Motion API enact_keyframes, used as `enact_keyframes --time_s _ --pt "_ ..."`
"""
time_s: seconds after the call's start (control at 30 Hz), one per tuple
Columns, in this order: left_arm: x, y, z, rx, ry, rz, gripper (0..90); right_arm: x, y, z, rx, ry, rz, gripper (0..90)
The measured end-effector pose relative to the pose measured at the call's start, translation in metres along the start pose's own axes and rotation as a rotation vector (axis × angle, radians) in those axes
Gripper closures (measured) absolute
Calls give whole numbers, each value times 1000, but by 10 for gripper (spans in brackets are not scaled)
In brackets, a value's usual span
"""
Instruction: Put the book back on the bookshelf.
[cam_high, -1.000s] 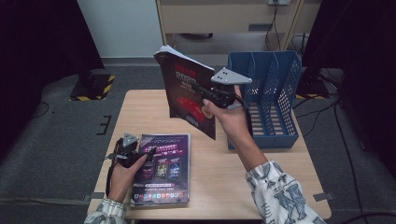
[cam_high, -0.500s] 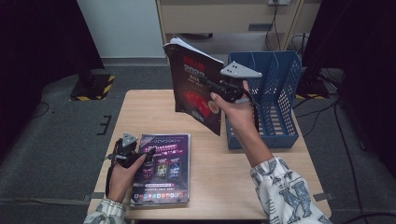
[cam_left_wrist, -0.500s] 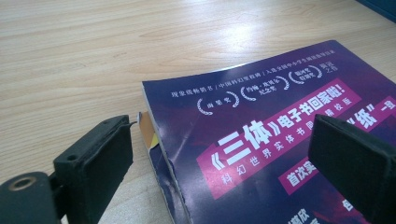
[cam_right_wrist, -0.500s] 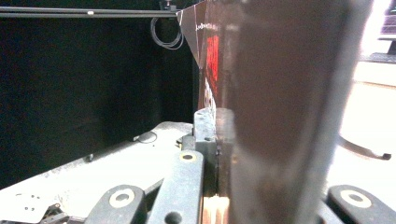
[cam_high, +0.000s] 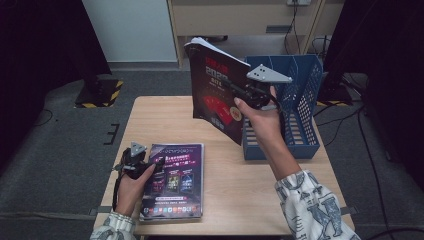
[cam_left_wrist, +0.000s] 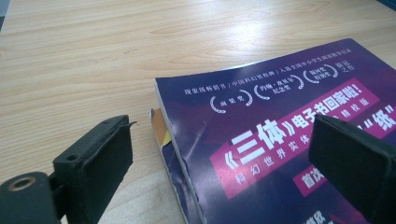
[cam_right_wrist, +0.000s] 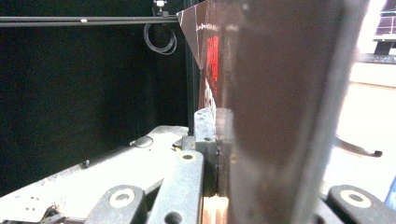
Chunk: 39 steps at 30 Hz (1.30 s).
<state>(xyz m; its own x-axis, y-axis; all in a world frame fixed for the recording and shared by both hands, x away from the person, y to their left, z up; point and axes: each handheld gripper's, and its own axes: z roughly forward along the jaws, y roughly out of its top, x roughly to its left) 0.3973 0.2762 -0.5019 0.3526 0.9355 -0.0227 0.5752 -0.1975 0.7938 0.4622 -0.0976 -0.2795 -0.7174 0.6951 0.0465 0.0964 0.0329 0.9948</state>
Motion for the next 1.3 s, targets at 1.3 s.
enact_keyframes --time_s 1.3 --pt "-2 0 11 44 10 21 67 -53 -10 -76 0 -141 37 866"
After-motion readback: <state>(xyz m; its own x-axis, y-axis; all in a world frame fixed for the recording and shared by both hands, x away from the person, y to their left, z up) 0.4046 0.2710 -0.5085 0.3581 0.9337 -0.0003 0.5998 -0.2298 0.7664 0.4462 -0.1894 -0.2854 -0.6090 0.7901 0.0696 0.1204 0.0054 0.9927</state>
